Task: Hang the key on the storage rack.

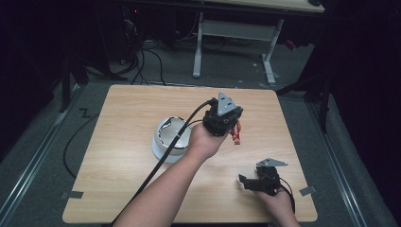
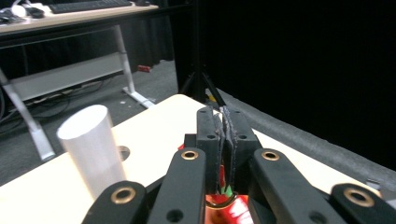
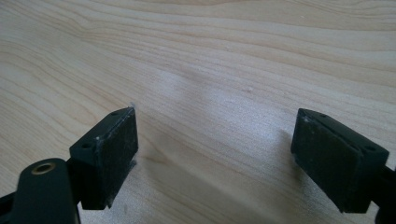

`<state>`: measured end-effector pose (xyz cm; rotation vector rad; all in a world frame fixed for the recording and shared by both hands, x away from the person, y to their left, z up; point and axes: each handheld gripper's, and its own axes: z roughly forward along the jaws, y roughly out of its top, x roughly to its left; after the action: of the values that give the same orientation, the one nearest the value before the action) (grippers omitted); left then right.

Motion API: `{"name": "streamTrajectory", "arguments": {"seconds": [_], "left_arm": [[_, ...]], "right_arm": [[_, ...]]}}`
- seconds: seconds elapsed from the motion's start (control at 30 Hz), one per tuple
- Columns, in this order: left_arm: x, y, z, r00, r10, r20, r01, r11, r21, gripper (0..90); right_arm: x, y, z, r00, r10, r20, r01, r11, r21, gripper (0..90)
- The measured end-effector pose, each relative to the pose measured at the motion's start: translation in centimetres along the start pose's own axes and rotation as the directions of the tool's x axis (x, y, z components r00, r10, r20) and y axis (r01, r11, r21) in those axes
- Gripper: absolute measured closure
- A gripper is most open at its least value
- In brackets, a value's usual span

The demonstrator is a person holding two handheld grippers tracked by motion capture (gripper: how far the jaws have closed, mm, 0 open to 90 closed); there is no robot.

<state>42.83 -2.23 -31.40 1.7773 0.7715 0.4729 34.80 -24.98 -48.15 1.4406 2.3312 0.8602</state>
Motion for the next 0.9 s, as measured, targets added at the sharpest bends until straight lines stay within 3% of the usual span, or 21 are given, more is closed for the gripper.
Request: {"name": "streamTrajectory", "arguments": {"seconds": [0.27,0.73,0.87,0.9], "left_arm": [[1.12,-0.66,-0.17,0.9994,-0.034,-0.008,0.034,0.9994,0.008,86.3],[0.43,-0.45,0.12,0.9997,-0.018,0.015,0.017,0.9998,0.012,85.9],[0.46,-0.47,0.34,0.9997,-0.026,0.004,0.026,0.9996,0.013,85.6],[0.5,-0.5,0.37,0.9996,-0.026,-0.004,0.026,0.9996,0.012,89.2]], "right_arm": [[0.01,-0.02,-0.01,1.0,-0.002,-0.001,0.002,1.0,0.002,15.1],[0.14,0.02,0.09,1.0,-0.003,-0.001,0.003,1.0,-0.002,15.1],[0.1,0.02,0.08,1.0,-0.007,-0.003,0.007,1.0,-0.002,15.1],[0.11,0.02,0.07,1.0,-0.005,-0.004,0.005,1.0,-0.002,15.1]]}}
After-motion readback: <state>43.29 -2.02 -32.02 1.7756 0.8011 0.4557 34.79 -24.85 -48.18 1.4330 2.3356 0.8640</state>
